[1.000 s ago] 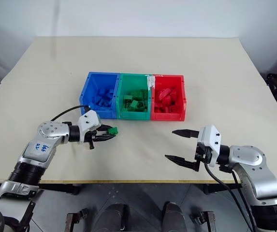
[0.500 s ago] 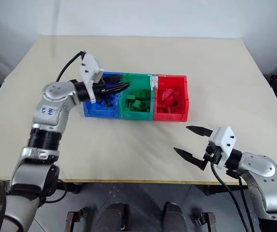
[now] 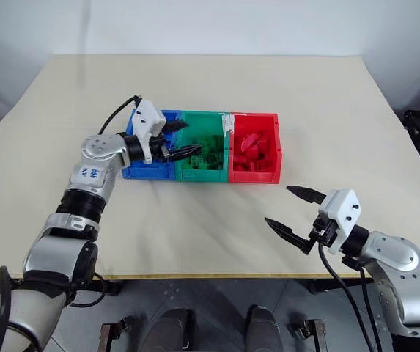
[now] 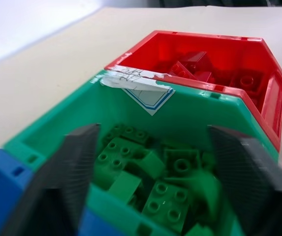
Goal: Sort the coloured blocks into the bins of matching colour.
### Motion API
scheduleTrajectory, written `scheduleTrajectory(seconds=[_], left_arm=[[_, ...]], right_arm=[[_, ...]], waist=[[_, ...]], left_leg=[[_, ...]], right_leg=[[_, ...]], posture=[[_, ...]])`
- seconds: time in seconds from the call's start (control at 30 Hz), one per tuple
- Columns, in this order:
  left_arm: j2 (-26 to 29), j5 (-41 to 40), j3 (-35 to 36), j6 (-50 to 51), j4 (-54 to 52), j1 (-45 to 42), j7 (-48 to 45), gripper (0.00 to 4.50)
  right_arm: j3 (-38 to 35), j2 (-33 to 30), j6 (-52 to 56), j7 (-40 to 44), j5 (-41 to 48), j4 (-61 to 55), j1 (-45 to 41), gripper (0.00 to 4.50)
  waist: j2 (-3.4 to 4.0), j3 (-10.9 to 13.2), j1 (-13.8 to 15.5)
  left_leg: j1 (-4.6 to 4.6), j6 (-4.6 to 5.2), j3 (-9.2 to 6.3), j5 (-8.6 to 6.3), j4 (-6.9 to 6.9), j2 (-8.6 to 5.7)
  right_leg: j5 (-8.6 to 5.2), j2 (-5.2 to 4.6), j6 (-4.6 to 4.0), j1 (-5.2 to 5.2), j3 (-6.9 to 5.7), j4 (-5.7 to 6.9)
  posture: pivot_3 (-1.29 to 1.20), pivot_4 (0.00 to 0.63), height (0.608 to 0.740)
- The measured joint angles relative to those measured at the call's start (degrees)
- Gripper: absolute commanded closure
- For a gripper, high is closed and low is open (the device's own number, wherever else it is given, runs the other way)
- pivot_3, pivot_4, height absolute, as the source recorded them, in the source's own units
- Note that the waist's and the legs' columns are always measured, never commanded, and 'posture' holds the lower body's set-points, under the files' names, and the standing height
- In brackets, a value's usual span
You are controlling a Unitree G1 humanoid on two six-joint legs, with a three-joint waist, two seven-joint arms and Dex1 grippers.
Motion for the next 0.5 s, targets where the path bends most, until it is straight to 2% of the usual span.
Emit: scheduleTrajectory(seconds=[0.1,0.3,0.4,0.5], left_arm=[[6.36,-1.28,2.27,3.54,-14.99,10.95,-1.05,0.09],[15.22,-6.95,14.16,10.16,-37.5,31.91,-0.1,0.09],[17.65,-9.38,23.21,12.97,-43.06,43.22,0.75,0.09],[18.05,-11.04,28.37,14.31,-45.87,50.22,1.4,0.09]], right_arm=[[1.62,0.01,-2.96,3.94,-0.44,5.76,-2.46,0.0],[3.76,0.01,-8.31,11.36,-1.35,16.12,-7.84,0.0],[3.65,-0.06,-10.94,14.25,-1.93,21.73,-10.7,0.0],[3.71,-0.05,-12.42,16.2,-2.47,26.42,-12.69,0.0]], waist=[[0.02,0.0,-0.89],[0.03,0.01,-1.26],[0.03,0.01,-1.16],[0.03,0.01,-0.47]], left_leg=[[0.06,0.0,0.02,0.0,-0.07,0.04],[0.11,0.0,0.03,0.0,-0.05,0.08],[0.14,0.0,0.02,-0.01,-0.08,0.09],[0.13,0.01,0.02,-0.02,-0.03,0.08]], right_leg=[[0.0,0.0,0.0,-0.01,0.02,0.01],[-0.01,-0.02,-0.03,0.04,-0.01,-0.01],[-0.02,-0.01,-0.04,0.04,-0.03,0.02],[-0.01,-0.03,-0.06,0.05,-0.03,0.01]], posture=[[0.0,0.15,0.74],[0.0,0.15,0.74],[0.0,0.15,0.74],[0.0,0.15,0.74]])
